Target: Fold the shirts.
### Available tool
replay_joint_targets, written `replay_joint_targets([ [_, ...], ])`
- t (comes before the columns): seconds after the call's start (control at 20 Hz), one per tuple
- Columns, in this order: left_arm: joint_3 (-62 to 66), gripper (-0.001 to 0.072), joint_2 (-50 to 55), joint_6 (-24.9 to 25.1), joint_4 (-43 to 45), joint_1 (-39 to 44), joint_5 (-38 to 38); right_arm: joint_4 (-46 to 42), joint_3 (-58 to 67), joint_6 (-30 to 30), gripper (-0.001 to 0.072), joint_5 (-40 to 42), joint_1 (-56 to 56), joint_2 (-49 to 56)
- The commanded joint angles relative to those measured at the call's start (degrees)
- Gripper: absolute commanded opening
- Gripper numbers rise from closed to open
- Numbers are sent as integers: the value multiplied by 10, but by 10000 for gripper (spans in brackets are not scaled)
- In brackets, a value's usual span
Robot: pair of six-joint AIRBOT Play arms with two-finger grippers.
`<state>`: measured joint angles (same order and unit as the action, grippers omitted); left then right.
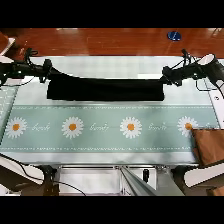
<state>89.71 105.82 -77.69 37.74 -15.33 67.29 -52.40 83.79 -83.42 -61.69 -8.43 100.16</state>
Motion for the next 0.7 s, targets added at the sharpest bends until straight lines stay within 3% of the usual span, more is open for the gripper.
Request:
replay_joint_targets([
  [0.0,42,105,47,-11,0,11,5,15,22,0,205,3,0,35],
  [0.05,42,441,48,-11,0,12,16,13,22,2,419,3,0,36],
  [0.1,46,509,48,-12,5,6,32,7,23,2,415,-1,-7,32],
  [0.3,79,508,16,-30,95,-64,132,-18,23,-6,415,-52,-93,-16],
  [0.4,62,508,-23,5,96,-94,153,-64,16,-24,415,-75,-134,-36],
  [0.5,-12,508,-89,22,99,-102,94,-63,-10,-35,415,-76,-148,-37],
  [0.65,-211,508,-236,60,85,-73,-78,-19,-62,-6,415,-40,-123,-30],
])
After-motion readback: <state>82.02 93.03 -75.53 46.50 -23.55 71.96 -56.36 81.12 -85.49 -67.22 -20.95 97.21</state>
